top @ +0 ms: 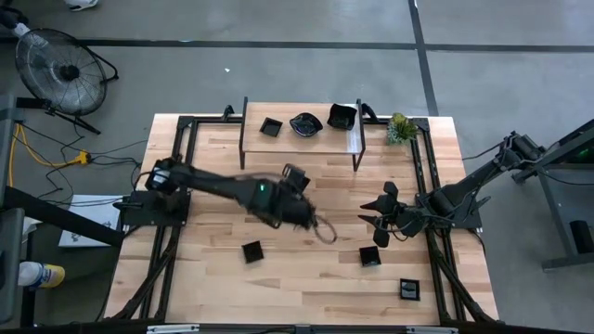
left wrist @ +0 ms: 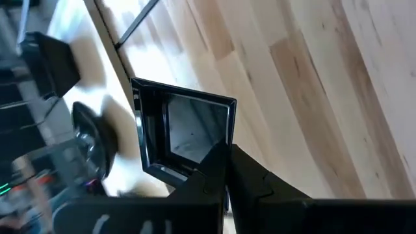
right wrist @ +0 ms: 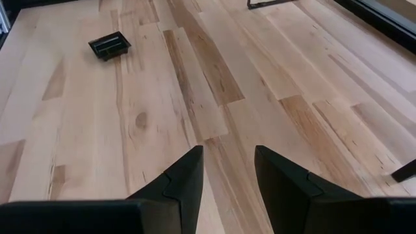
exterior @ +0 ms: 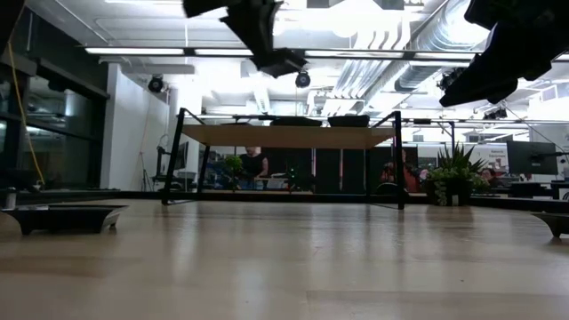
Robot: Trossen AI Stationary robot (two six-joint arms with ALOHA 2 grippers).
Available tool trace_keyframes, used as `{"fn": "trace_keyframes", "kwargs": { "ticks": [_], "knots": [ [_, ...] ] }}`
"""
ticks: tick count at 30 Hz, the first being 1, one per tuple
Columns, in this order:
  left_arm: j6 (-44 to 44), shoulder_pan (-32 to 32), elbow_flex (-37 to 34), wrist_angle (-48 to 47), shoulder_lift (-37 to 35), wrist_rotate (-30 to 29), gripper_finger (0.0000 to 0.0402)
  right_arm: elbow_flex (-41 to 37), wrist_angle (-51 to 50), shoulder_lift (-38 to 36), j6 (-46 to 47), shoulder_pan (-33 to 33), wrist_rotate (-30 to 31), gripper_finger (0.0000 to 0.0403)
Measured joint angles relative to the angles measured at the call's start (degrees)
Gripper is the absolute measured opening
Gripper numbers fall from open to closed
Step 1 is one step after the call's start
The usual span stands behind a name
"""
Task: Pick & Place Mini shaped plates
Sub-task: Stack the square plate on top of the other square plate on the shelf
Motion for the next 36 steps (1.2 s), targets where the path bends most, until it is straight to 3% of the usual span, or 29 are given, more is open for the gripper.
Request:
{"fn": "trace_keyframes", "kwargs": {
  "ticks": [4,12,26,36],
  "knots": [
    [5.78,5.34,0.0,2.77,-1.46,5.8,0.0001,0.0,-0.05,0.0,-0.07,-0.01,0.03,0.0134],
    [6.66,15.76,0.0,0.12,-1.54,8.74,0.0001,0.0,-0.17,0.0,-0.07,-0.01,-0.01,0.0134],
    [11.82,27.9,-0.31,-1.74,-4.47,9.1,0.0001,0.0,-0.61,0.02,-0.38,0.0,0.01,0.0134],
    [23.4,33.89,-8.92,6.24,-12.4,14.6,0.0001,-0.02,-0.66,0.02,-0.51,-0.01,0.03,0.0134]
  ]
}}
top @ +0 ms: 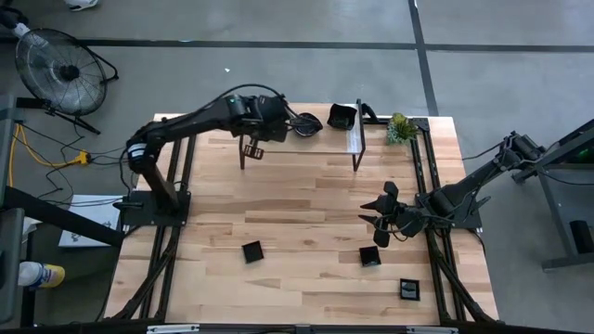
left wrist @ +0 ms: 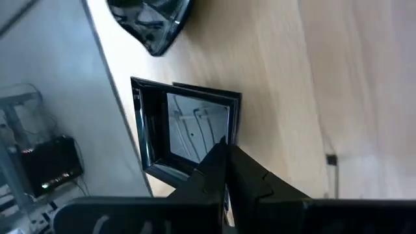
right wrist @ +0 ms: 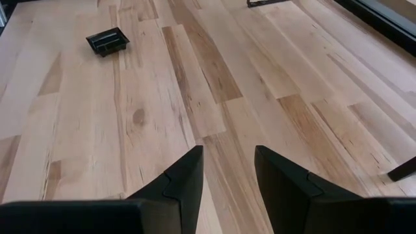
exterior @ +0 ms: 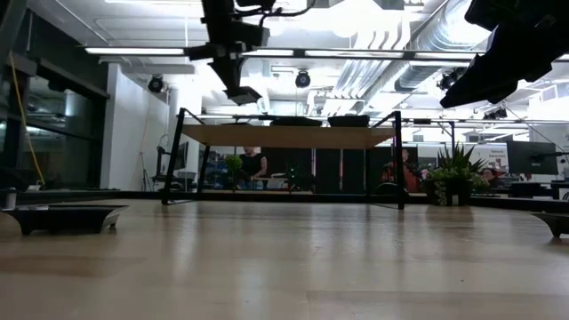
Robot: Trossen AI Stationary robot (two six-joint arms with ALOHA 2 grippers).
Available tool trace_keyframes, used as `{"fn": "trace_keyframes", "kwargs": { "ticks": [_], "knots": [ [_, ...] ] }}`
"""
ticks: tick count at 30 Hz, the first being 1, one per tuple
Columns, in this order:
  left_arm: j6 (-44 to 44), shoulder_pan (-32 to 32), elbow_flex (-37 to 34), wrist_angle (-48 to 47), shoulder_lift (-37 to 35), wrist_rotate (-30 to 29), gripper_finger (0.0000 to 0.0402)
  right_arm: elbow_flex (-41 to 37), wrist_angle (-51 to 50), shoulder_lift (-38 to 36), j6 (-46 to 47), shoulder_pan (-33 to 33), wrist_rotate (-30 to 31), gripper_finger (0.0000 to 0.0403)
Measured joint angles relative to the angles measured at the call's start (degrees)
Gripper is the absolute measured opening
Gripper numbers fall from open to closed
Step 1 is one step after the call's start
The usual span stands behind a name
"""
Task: Pick & Place Mini shaped plates
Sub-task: Stack the square plate on top of the other square plate on the shelf
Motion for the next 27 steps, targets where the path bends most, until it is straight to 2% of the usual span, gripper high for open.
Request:
{"fn": "trace_keyframes", "kwargs": {
  "ticks": [3,6,12,21,27],
  "knots": [
    [1.74,1.62,-3.62,3.4,-2.33,0.86,0.0001,0.0,0.01,0.0,0.0,0.01,-0.01,0.0134],
    [3.54,3.4,-7.24,7.08,-4.33,4.37,0.0001,0.0,0.02,0.0,0.0,0.0,-0.02,0.0134],
    [3.66,4.74,-14.41,12.8,-5.73,2.94,0.0001,0.0,0.04,0.0,0.01,0.0,0.0,0.0134],
    [4.09,4.67,-15.32,16.27,-5.77,2.25,0.0001,0.0,0.04,0.0,0.0,0.0,0.39,0.0134],
    [4.09,4.65,-15.3,17.28,-5.17,5.84,0.0001,0.0,0.04,0.0,-0.4,0.0,0.43,0.0134]
  ]
}}
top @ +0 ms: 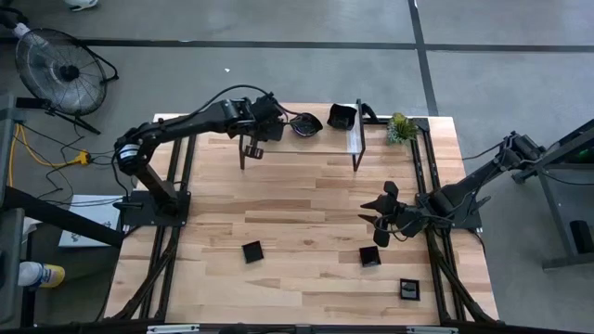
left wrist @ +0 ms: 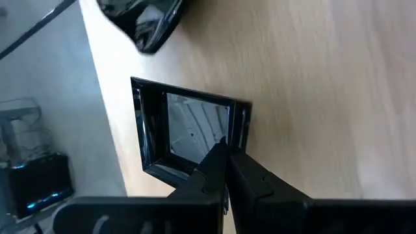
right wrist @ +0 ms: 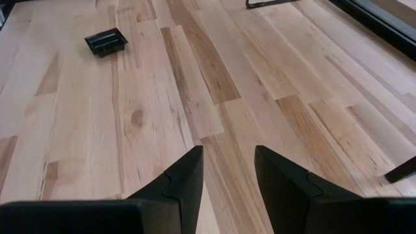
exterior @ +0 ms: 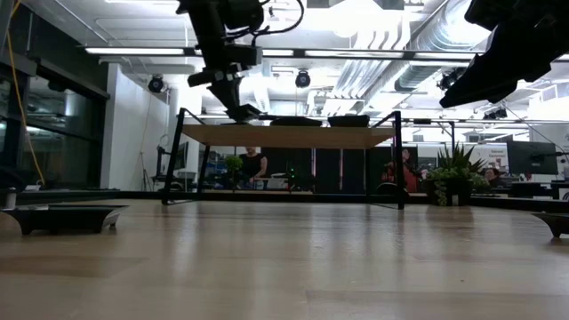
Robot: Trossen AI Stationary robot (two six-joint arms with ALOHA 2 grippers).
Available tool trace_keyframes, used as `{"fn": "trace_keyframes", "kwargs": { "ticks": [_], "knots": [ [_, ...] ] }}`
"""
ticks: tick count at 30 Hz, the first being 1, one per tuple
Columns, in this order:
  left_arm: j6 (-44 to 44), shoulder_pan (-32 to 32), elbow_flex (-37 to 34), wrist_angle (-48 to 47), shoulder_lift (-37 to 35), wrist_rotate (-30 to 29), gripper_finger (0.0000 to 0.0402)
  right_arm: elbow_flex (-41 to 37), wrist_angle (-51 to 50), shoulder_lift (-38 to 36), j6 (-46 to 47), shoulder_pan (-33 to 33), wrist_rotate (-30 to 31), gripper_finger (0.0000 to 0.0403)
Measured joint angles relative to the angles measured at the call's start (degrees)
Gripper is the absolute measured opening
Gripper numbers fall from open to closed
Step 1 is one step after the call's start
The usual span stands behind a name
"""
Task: Pick & Place Mini shaped plates
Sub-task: Stack the square plate on top of the other square plate on the shelf
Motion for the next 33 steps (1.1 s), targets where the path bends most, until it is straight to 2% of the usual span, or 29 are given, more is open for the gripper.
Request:
{"fn": "trace_keyframes", "kwargs": {
  "ticks": [33],
  "knots": [
    [-0.2,0.02,0.0,-1.6,0.2,-0.46,0.0001,0.0,-0.04,0.0,0.38,-0.02,-0.02,0.0134]
  ]
}}
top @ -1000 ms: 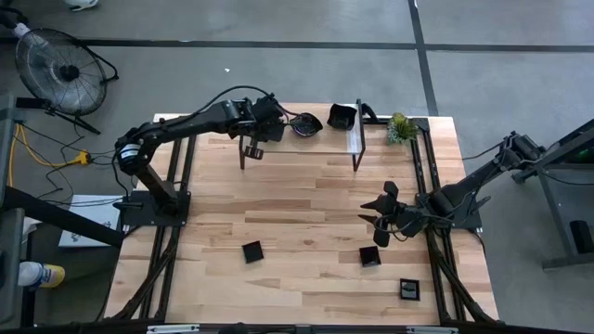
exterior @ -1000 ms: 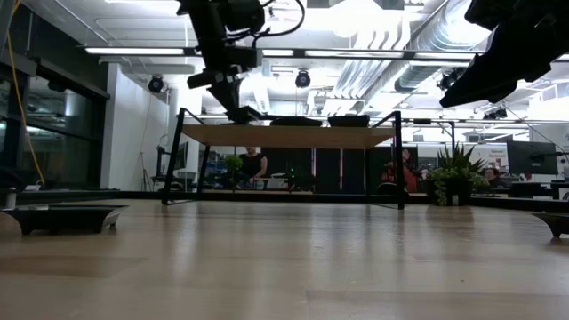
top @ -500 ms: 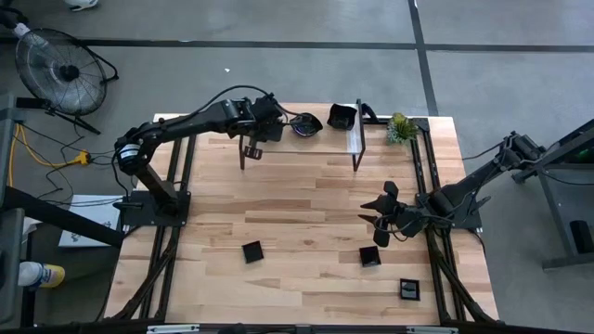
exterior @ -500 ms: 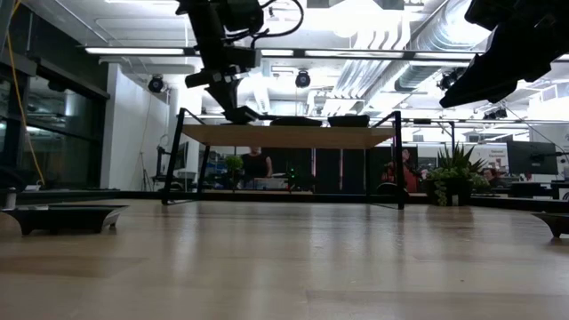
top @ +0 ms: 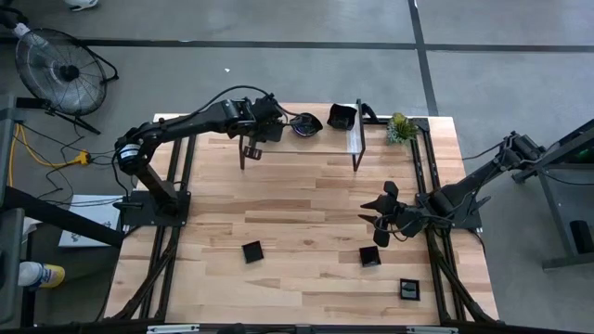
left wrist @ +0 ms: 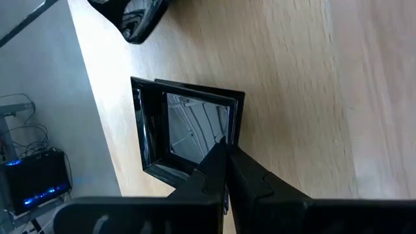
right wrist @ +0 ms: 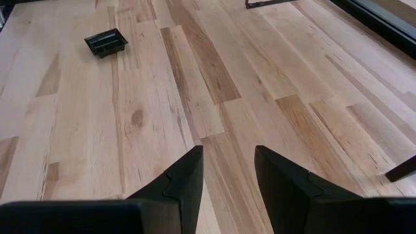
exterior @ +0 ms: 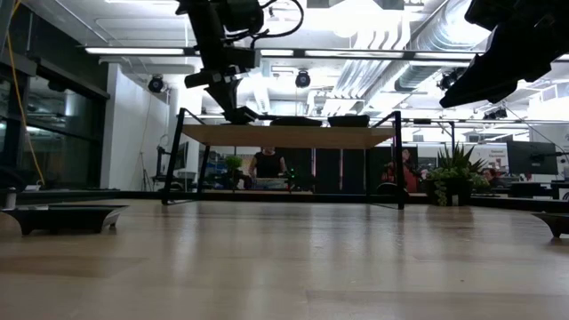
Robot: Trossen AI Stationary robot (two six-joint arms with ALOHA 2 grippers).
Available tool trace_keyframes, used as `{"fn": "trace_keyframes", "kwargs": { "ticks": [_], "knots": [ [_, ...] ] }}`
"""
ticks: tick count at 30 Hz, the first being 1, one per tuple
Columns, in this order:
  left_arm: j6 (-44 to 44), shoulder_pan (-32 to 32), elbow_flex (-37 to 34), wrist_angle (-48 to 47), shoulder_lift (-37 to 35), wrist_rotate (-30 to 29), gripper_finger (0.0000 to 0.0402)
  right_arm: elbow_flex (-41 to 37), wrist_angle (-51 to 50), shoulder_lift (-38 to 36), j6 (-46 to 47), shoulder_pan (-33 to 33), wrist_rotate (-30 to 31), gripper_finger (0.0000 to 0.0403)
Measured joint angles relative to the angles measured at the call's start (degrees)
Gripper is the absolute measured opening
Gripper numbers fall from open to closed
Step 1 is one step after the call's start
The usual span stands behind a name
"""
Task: Pick & Place Mini shaped plates
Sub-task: Stack the square plate on top of the other square plate on the shelf
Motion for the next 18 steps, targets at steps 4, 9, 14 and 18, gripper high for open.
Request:
{"fn": "trace_keyframes", "kwargs": {
  "ticks": [4,9,14,18],
  "knots": [
    [0.0,0.0,0.0,-0.82,0.0,-0.04,0.0001,0.0,0.0,0.0,0.02,0.01,0.0,0.0134],
    [-0.02,-0.01,0.0,-0.13,0.02,-0.17,0.0001,0.0,0.0,0.0,0.02,0.01,0.0,0.0134],
    [0.0,-0.02,0.0,-0.23,0.11,-0.17,0.0009,0.0,0.0,0.0,0.02,0.0,0.0,0.0134],
    [-0.47,0.0,0.04,-0.47,1.2,-0.15,0.0033,0.0,0.0,0.0,0.03,0.01,0.0,0.0134]
  ]
}}
